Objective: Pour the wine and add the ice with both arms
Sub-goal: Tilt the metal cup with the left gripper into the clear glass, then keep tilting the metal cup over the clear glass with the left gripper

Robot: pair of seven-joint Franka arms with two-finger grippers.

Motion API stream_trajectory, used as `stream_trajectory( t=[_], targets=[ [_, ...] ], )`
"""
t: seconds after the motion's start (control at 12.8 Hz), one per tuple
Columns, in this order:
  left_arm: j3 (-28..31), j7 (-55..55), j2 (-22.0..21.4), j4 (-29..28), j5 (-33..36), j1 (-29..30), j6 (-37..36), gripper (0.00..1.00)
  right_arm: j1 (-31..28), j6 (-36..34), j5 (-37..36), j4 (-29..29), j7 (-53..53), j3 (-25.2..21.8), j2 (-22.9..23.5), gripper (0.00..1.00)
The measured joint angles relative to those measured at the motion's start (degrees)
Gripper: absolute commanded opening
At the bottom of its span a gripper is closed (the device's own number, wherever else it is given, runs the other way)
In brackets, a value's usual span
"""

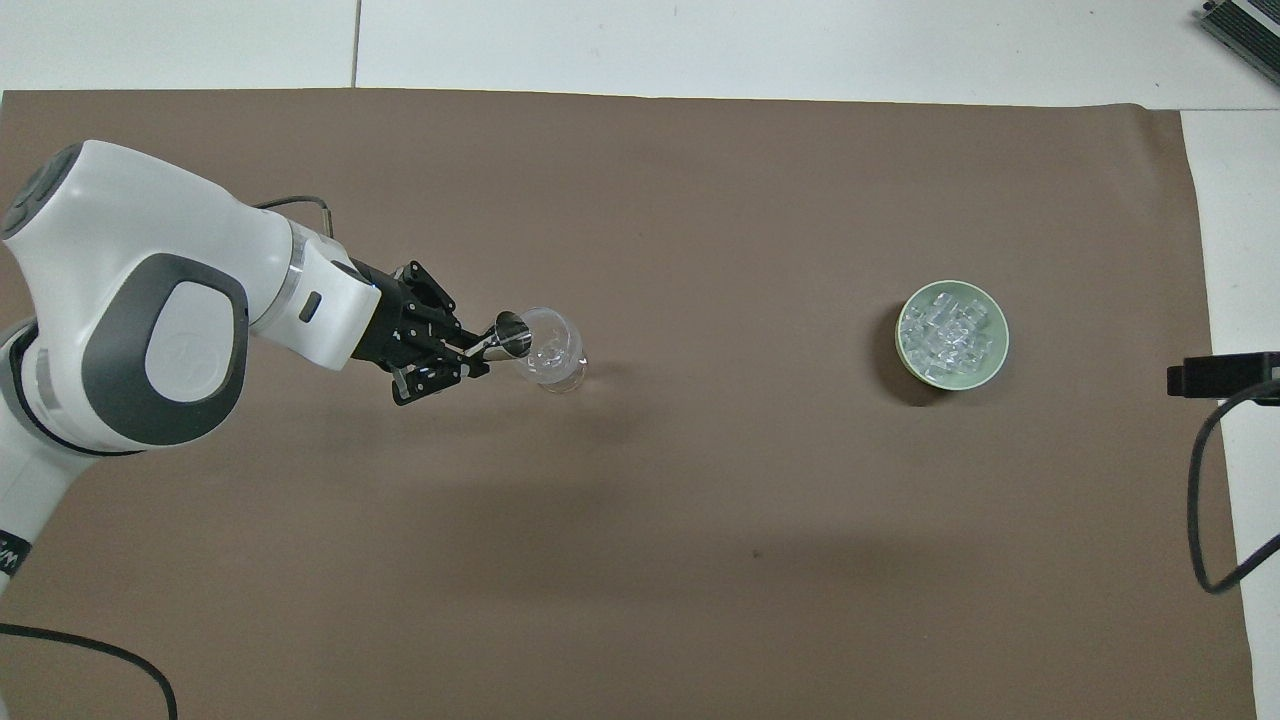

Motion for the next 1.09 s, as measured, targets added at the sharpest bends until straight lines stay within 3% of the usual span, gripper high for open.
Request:
stream_trajectory(
  t=[1.09],
  targets=[
    [0.02,-9.69,-1.01,0.98,6.90,-1.48,0.11,0.01,0.00,0.00,0.00,0.00,0.00,0.00,0.00,1.00]
  ],
)
